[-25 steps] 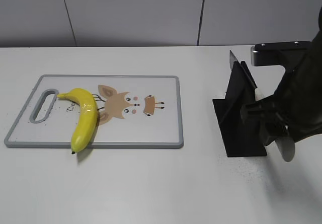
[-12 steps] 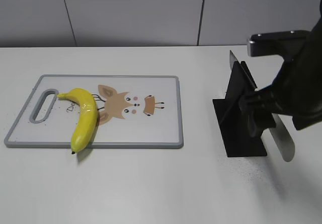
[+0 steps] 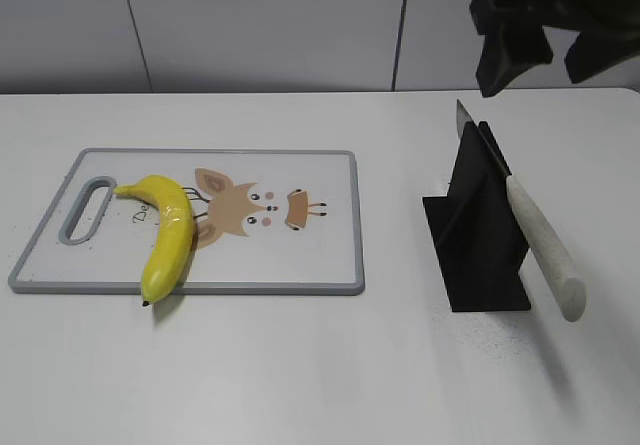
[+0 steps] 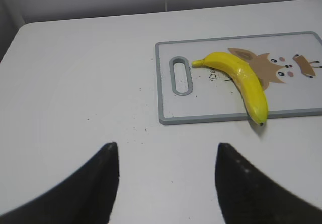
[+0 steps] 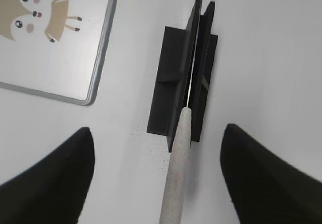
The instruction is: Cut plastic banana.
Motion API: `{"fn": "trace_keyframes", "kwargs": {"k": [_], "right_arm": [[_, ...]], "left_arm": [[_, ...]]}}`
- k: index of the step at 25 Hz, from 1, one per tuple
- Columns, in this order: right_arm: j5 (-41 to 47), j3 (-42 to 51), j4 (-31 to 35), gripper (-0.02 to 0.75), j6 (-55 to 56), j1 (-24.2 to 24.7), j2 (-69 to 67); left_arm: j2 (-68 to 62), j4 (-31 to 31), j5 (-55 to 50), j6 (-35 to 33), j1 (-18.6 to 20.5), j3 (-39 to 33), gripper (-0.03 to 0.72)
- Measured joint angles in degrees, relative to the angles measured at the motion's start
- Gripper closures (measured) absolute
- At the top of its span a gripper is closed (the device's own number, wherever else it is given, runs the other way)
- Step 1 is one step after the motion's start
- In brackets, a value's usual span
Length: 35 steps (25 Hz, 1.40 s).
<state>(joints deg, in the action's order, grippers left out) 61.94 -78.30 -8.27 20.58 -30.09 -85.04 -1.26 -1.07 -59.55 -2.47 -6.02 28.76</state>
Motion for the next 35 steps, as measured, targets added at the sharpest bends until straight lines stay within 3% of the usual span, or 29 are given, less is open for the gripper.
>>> {"fn": "trace_keyframes", "kwargs": {"k": [10, 20, 35], "right_arm": [[5.8, -4.1, -0.4, 0.146, -11.0, 0.0, 4.5], [6.1, -3.6, 5.1, 0.146, -15.3, 0.0, 17.1], [3.0, 18.4, 5.4, 0.147, -23.2, 0.0, 39.7]], "left_arm": [[0.0, 0.0, 0.0, 0.0, 0.0, 0.0, 0.105], [0.0, 0.0, 0.0, 0.0, 0.0, 0.0, 0.105], [0.0, 0.0, 0.0, 0.0, 0.0, 0.0, 0.105]]}}
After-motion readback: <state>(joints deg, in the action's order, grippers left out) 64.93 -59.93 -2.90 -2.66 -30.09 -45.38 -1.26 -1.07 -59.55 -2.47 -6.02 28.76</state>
